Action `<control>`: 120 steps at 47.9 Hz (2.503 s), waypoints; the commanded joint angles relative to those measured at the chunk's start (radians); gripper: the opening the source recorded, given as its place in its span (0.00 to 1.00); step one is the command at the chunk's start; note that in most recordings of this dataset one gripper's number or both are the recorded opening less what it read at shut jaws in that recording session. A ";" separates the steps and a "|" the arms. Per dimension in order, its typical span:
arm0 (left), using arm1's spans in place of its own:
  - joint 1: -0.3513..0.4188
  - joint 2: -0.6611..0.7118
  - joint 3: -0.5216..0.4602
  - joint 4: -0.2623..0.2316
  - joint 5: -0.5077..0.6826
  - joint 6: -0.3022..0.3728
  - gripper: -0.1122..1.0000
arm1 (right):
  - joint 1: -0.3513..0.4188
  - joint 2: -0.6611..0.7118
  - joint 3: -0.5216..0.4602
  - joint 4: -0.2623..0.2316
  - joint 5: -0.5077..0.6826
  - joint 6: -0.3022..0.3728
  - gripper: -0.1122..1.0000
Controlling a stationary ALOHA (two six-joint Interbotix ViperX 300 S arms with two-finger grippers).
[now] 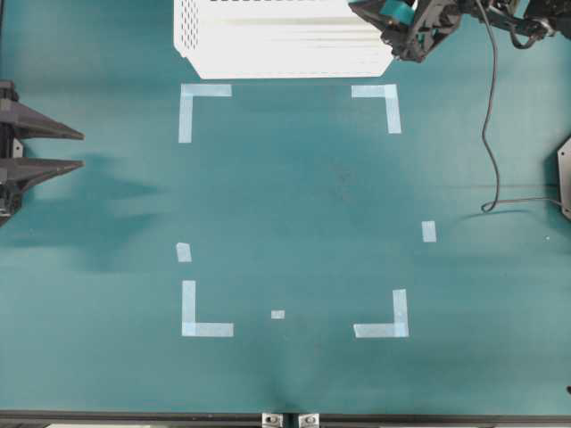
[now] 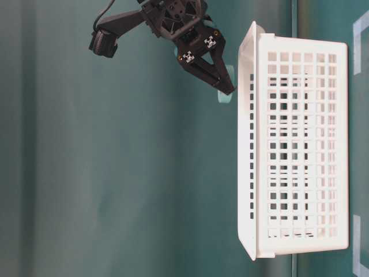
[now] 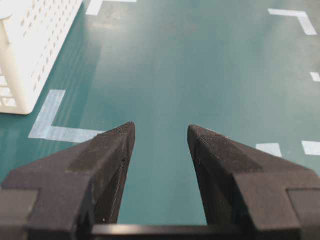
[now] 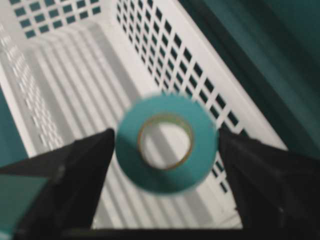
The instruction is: Put the tape in the middle into the white basket.
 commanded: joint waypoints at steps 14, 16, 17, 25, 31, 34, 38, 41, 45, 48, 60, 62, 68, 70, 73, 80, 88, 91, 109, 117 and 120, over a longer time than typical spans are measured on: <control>0.003 0.008 -0.012 0.000 -0.011 0.000 0.15 | 0.008 -0.012 -0.011 -0.012 -0.011 0.003 0.95; 0.003 0.008 -0.012 0.000 -0.011 0.000 0.15 | 0.014 -0.014 -0.009 -0.012 -0.011 0.003 0.95; 0.003 0.008 -0.012 0.000 -0.011 0.000 0.15 | 0.017 -0.017 -0.009 -0.012 -0.011 0.005 0.95; 0.003 0.008 -0.012 0.000 -0.011 0.002 0.15 | 0.075 -0.043 -0.009 -0.012 -0.011 0.006 0.95; 0.003 0.008 -0.012 0.000 -0.011 0.002 0.15 | 0.129 -0.075 0.000 -0.012 -0.011 0.006 0.95; 0.003 0.008 -0.012 0.000 -0.011 0.002 0.15 | 0.160 -0.092 0.009 -0.012 -0.011 0.005 0.94; 0.003 0.008 -0.012 0.000 -0.011 0.002 0.15 | 0.207 -0.118 0.029 -0.012 -0.014 0.005 0.94; 0.003 0.008 -0.012 0.000 -0.011 0.002 0.15 | 0.239 -0.133 0.048 -0.012 -0.023 0.006 0.94; 0.003 0.008 -0.012 0.000 -0.011 0.002 0.15 | 0.279 -0.160 0.074 -0.012 -0.044 0.006 0.94; 0.003 0.008 -0.012 0.000 -0.011 0.002 0.15 | 0.305 -0.178 0.094 -0.012 -0.066 0.008 0.94; 0.005 0.008 -0.012 0.000 -0.011 0.002 0.15 | 0.379 -0.239 0.181 -0.012 -0.152 0.006 0.94; 0.005 0.008 -0.012 0.000 -0.012 0.002 0.15 | 0.383 -0.244 0.189 -0.012 -0.153 0.006 0.94; 0.006 0.008 -0.012 0.000 -0.012 0.000 0.15 | 0.394 -0.255 0.209 -0.014 -0.152 0.005 0.94; 0.005 0.008 -0.012 0.000 -0.012 0.002 0.15 | 0.397 -0.256 0.213 -0.017 -0.152 0.003 0.94; 0.006 0.008 -0.012 0.000 -0.012 0.002 0.15 | 0.400 -0.262 0.221 -0.018 -0.152 0.000 0.94; 0.006 0.008 -0.012 0.000 -0.012 0.002 0.15 | 0.400 -0.305 0.252 -0.026 -0.150 0.000 0.94; 0.006 0.008 -0.012 0.000 -0.012 0.002 0.15 | 0.402 -0.391 0.295 -0.025 -0.126 0.002 0.94; 0.008 0.008 -0.012 0.000 -0.012 0.002 0.15 | 0.402 -0.430 0.310 -0.026 -0.106 0.000 0.94; 0.011 0.008 -0.012 0.000 -0.012 0.002 0.15 | 0.453 -0.721 0.434 -0.026 -0.020 0.003 0.94; 0.012 0.008 -0.012 0.000 -0.012 0.002 0.15 | 0.477 -0.821 0.500 -0.026 -0.017 0.008 0.94; 0.014 0.008 -0.012 0.000 -0.012 0.000 0.15 | 0.489 -0.850 0.522 -0.026 -0.017 0.008 0.94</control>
